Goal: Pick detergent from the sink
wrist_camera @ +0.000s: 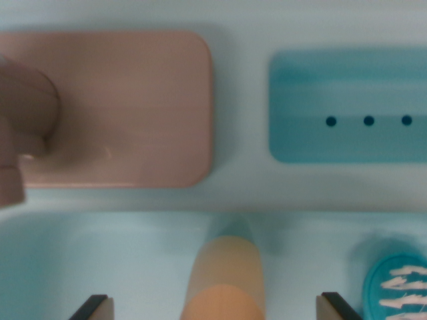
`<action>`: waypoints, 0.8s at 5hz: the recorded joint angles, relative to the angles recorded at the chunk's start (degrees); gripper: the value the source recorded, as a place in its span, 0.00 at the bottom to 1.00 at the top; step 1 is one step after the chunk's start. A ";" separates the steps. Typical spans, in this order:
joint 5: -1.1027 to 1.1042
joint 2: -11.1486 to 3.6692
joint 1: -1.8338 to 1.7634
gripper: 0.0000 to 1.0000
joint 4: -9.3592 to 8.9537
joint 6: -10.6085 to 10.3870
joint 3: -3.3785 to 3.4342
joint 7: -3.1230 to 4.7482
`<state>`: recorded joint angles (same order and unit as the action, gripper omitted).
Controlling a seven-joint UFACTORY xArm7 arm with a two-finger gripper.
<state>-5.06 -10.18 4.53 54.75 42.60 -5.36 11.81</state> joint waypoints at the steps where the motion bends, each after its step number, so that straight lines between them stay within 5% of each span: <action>1: 0.00 0.00 0.00 0.00 0.00 0.00 0.00 0.00; 4: -0.13 -0.41 0.13 0.00 -1.24 -1.62 -0.12 0.47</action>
<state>-5.19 -10.59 4.66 53.51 40.98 -5.48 12.28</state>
